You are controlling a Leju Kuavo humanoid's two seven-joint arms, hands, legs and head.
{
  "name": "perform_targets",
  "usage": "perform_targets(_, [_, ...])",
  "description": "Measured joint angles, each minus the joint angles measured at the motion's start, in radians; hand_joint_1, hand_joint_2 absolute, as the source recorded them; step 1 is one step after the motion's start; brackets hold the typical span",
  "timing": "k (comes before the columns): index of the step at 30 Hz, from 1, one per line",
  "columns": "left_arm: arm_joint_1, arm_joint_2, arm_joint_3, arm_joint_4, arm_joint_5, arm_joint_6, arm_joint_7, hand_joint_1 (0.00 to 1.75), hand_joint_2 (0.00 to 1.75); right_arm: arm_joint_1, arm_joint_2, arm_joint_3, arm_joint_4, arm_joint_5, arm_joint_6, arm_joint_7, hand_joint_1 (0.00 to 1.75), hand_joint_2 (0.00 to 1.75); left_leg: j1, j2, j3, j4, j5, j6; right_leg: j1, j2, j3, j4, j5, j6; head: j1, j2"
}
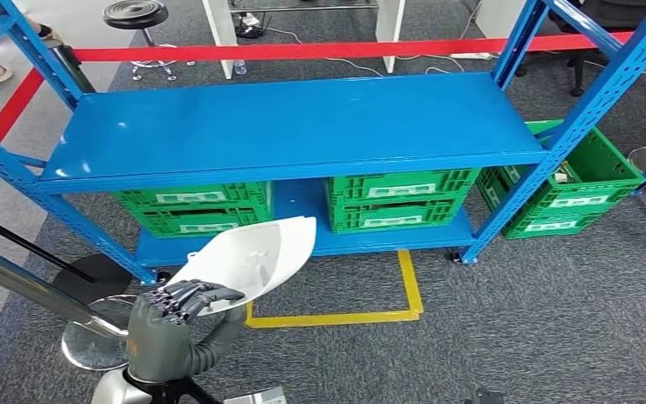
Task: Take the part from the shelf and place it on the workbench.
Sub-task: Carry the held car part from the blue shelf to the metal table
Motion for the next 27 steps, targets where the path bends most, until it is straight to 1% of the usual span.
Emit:
perform_targets(1, [-0.005,-0.003,-0.003,0.003,0.001,0.0,0.0,1.75,1.75,0.0,0.0,-0.003,0.0,0.0,0.0,0.0,0.0,0.0,-0.001,0.0,0.048,-0.072,-0.004,0.005,0.001,0.001,-0.01,0.007,0.005,0.005,0.001,0.0])
perform_targets(2, [-0.009,-0.005,-0.006,0.005,0.001,0.0,0.0,1.75,1.75,0.0,0.0,-0.005,0.0,0.001,0.001,0.0,0.0,0.0,-0.002,-0.001,0.079,-0.123,-0.015,0.01,0.002,0.002,-0.016,0.012,0.012,0.011,0.001,0.0])
perform_targets(3, [-0.011,-0.006,-0.009,0.006,0.003,0.0,0.001,1.75,1.75,0.0,-0.001,-0.007,0.0,0.003,0.001,0.0,0.0,0.0,-0.005,-0.001,0.091,-0.149,-0.025,0.015,0.003,0.002,-0.021,0.014,0.02,0.017,0.001,0.0])
perform_targets(4, [-0.011,-0.006,-0.01,0.007,0.004,0.0,0.001,1.75,1.75,0.0,-0.001,-0.008,0.0,0.005,0.002,0.0,0.0,0.0,-0.006,-0.001,0.089,-0.156,-0.024,0.021,0.001,0.002,-0.024,0.013,0.028,0.024,0.002,0.0])
perform_targets(5, [-0.011,-0.006,-0.011,0.007,0.006,0.0,0.002,1.75,1.75,0.001,-0.001,-0.008,0.0,0.008,0.002,-0.001,0.0,0.0,-0.006,0.001,0.081,-0.157,-0.017,0.028,-0.001,0.003,-0.028,0.015,0.03,0.031,0.001,0.0])
perform_targets(6, [-0.01,-0.006,-0.011,0.007,0.007,0.0,0.003,1.75,1.75,0.002,-0.002,-0.009,0.0,0.012,0.003,-0.001,0.0,0.0,-0.006,0.003,0.072,-0.158,-0.007,0.036,-0.003,0.005,-0.036,0.026,0.014,0.037,0.002,0.0])
perform_targets(7, [-0.009,-0.005,-0.01,0.007,0.008,0.001,0.005,1.75,1.75,0.004,-0.002,-0.009,0.0,0.016,0.003,-0.001,0.0,0.0,-0.005,0.005,0.06,-0.16,0.005,0.044,-0.004,0.006,-0.048,0.055,-0.022,0.041,0.003,0.0])
perform_targets(8, [-0.006,-0.005,-0.009,0.007,0.008,0.002,0.008,1.75,1.75,0.004,-0.002,-0.009,0.0,0.023,0.003,-0.002,0.0,0.0,-0.005,0.006,0.046,-0.161,0.017,0.05,-0.005,0.008,-0.066,0.105,-0.073,0.044,0.005,0.0])
perform_targets(9, [-0.001,-0.003,-0.007,0.005,0.008,0.005,0.012,1.75,1.75,0.005,-0.002,-0.008,0.0,0.033,0.003,-0.003,0.0,0.0,-0.007,0.007,0.032,-0.16,0.029,0.054,-0.005,0.008,-0.086,0.17,-0.126,0.047,0.006,0.0])
perform_targets(10, [0.007,0.0,-0.003,0.002,0.011,0.009,0.017,1.75,1.75,0.004,-0.001,-0.007,0.0,0.046,0.003,-0.004,0.0,0.0,-0.009,0.007,0.016,-0.159,0.04,0.055,-0.005,0.008,-0.102,0.239,-0.163,0.049,0.007,0.0])
perform_targets(11, [0.02,0.005,0.005,-0.004,0.016,0.014,0.021,1.75,1.75,0.004,0.0,-0.004,0.0,0.06,0.002,-0.006,0.0,0.0,-0.011,0.008,0.0,-0.157,0.052,0.055,-0.005,0.008,-0.108,0.289,-0.175,0.05,0.008,0.0])
perform_targets(12, [0.034,0.012,0.015,-0.012,0.024,0.019,0.024,1.75,1.75,0.003,0.003,0.0,0.0,0.074,0.0,-0.008,0.0,0.0,-0.013,0.009,-0.016,-0.154,0.062,0.055,-0.005,0.008,-0.1,0.313,-0.164,0.05,0.008,0.0])
perform_targets(13, [0.05,0.02,0.027,-0.022,0.036,0.022,0.025,1.75,1.75,0.002,0.006,0.005,0.0,0.086,-0.003,-0.01,0.0,0.0,-0.015,0.01,-0.031,-0.151,0.071,0.053,-0.005,0.008,-0.073,0.299,-0.135,0.048,0.008,0.0])
perform_targets(14, [0.065,0.028,0.041,-0.032,0.048,0.026,0.024,1.75,1.75,0.0,0.008,0.011,0.0,0.097,-0.007,-0.013,0.0,0.0,-0.016,0.011,-0.044,-0.148,0.081,0.051,-0.005,0.008,-0.028,0.248,-0.104,0.045,0.008,0.0])
perform_targets(15, [0.079,0.036,0.054,-0.042,0.058,0.028,0.022,1.75,1.75,-0.003,0.011,0.016,0.0,0.104,-0.01,-0.014,0.0,0.0,-0.017,0.01,-0.055,-0.144,0.088,0.048,-0.005,0.009,0.032,0.172,-0.09,0.042,0.008,0.0])
perform_targets(16, [0.091,0.042,0.066,-0.051,0.066,0.03,0.019,1.75,1.75,-0.007,0.013,0.021,0.0,0.11,-0.013,-0.015,0.0,0.0,-0.02,0.009,-0.063,-0.139,0.096,0.044,-0.004,0.011,0.095,0.086,-0.089,0.038,0.008,0.0])
perform_targets(17, [0.1,0.047,0.076,-0.059,0.07,0.032,0.016,1.75,1.75,-0.011,0.015,0.025,0.0,0.113,-0.014,-0.016,0.0,0.0,-0.021,0.008,-0.069,-0.135,0.105,0.039,-0.003,0.012,0.137,0.02,-0.1,0.035,0.008,0.0])
perform_targets(18, [0.107,0.051,0.084,-0.066,0.071,0.033,0.013,1.75,1.75,-0.015,0.016,0.027,0.0,0.115,-0.015,-0.016,0.0,0.0,-0.022,0.008,-0.074,-0.132,0.113,0.035,-0.001,0.013,0.16,-0.02,-0.112,0.031,0.008,0.0])
perform_targets(19, [0.113,0.054,0.09,-0.071,0.072,0.034,0.011,1.75,1.75,-0.017,0.018,0.029,0.0,0.115,-0.016,-0.016,0.0,0.0,-0.021,0.007,-0.078,-0.131,0.122,0.03,0.001,0.013,0.162,-0.035,-0.114,0.026,0.008,0.0])
perform_targets(20, [0.119,0.057,0.095,-0.075,0.072,0.034,0.009,1.75,1.75,-0.018,0.02,0.031,0.001,0.116,-0.016,-0.016,0.0,0.0,-0.019,0.006,-0.083,-0.129,0.125,0.024,0.001,0.011,0.151,-0.034,-0.109,0.018,0.009,0.0])
perform_targets(21, [0.124,0.059,0.099,-0.079,0.072,0.034,0.007,1.75,1.75,-0.019,0.021,0.033,0.001,0.116,-0.016,-0.016,0.0,0.0,-0.018,0.004,-0.09,-0.121,0.112,0.018,0.001,0.008,0.141,-0.033,-0.1,0.008,0.009,0.0])
perform_targets(22, [0.129,0.061,0.103,-0.081,0.072,0.034,0.006,1.75,1.75,-0.019,0.023,0.035,0.002,0.116,-0.017,-0.016,0.0,0.0,-0.016,0.003,-0.099,-0.1,0.082,0.011,-0.001,0.006,0.129,-0.034,-0.089,-0.002,0.007,0.0])
perform_targets(23, [0.133,0.063,0.107,-0.084,0.071,0.034,0.006,1.75,1.75,-0.019,0.024,0.037,0.002,0.116,-0.016,-0.016,0.0,0.0,-0.014,0.001,-0.112,-0.059,0.034,0.006,-0.002,0.004,0.115,-0.034,-0.077,-0.009,0.006,0.0])
perform_targets(24, [0.136,0.065,0.111,-0.086,0.071,0.034,0.005,1.75,1.75,-0.02,0.024,0.038,0.002,0.116,-0.016,-0.015,0.0,0.0,-0.012,0.001,-0.127,0.0,-0.022,0.0,-0.001,0.003,0.102,-0.033,-0.065,-0.013,0.003,0.0])
perform_targets(25, [0.137,0.067,0.114,-0.087,0.071,0.034,0.005,1.75,1.75,-0.02,0.024,0.04,0.002,0.117,-0.016,-0.015,0.0,0.0,-0.01,0.0,-0.139,0.067,-0.066,-0.004,-0.001,0.002,0.087,-0.03,-0.053,-0.015,0.002,0.0])
perform_targets(26, [0.138,0.068,0.115,-0.088,0.071,0.034,0.005,1.75,1.75,-0.02,0.025,0.041,0.002,0.117,-0.016,-0.014,0.0,0.0,-0.009,0.0,-0.145,0.124,-0.088,-0.007,0.0,0.0,0.071,-0.025,-0.041,-0.015,0.002,0.0])
perform_targets(27, [0.14,0.07,0.117,-0.089,0.07,0.034,0.005,1.75,1.75,-0.02,0.025,0.042,0.002,0.117,-0.015,-0.013,0.0,0.0,-0.008,0.0,-0.138,0.155,-0.085,-0.008,0.0,0.0,0.054,-0.019,-0.03,-0.014,0.002,0.0])
